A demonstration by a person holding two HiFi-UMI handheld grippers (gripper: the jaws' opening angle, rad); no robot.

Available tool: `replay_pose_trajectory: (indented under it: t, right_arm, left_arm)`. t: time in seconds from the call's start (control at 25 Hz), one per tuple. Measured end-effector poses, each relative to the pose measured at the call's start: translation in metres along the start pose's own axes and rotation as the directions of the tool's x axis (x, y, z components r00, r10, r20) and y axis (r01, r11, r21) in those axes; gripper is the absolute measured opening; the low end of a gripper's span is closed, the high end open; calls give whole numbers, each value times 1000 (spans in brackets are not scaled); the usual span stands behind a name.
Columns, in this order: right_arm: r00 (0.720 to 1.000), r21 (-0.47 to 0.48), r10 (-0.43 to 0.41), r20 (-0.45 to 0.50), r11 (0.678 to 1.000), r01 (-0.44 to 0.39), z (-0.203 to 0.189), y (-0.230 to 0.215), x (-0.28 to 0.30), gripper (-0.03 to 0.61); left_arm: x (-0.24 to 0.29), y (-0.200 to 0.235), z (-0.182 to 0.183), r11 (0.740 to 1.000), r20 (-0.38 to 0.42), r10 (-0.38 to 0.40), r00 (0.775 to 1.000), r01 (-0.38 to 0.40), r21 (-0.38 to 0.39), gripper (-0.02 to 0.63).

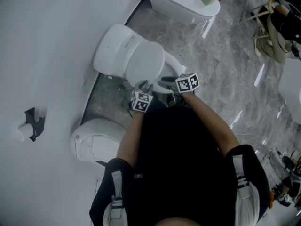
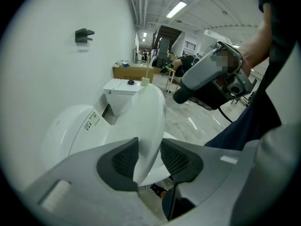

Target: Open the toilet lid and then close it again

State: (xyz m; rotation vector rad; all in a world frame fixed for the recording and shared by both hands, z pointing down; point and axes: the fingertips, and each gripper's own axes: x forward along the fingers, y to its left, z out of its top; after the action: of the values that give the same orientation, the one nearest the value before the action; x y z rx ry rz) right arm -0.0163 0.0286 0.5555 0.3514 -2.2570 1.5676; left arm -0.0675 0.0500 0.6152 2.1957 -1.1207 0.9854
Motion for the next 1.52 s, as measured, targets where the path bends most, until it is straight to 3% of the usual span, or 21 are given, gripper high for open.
replay_pose_trajectory:
  t: [0.28, 0.48, 0.6, 0.76, 0.92, 1.16, 1.52]
  right_arm:
    - [999, 66, -16, 34, 998, 14, -5, -19, -7, 166]
    - [996, 166, -55, 70, 985, 43, -9, -39, -9, 166]
    - [994, 207, -77, 81, 977, 59, -13, -50, -10, 166]
    - [992, 245, -85, 88, 968, 61, -19, -63, -15, 145]
    - [985, 223, -158, 67, 965, 140, -30, -76, -23, 60]
    - [989, 229, -127, 73, 968, 107, -33, -80, -27, 55]
    - [990, 240, -131, 53, 964, 115, -50, -104, -39, 58]
  left_arm:
    - [10, -19, -7, 999, -37, -39, 999, 40, 21, 150]
    - [20, -39, -14, 994, -96, -45, 994, 55, 99, 152]
    - [26, -48, -16, 992, -110, -46, 993, 58, 109, 153]
    - [31, -56, -20, 994, -119, -74, 990, 83, 74, 152]
    - [33, -63, -22, 993, -124, -113, 986, 117, 24, 155]
    - [35, -67, -23, 992, -129, -123, 984, 126, 14, 153]
    - [22, -83, -42, 987, -128, -150, 980, 141, -80, 140]
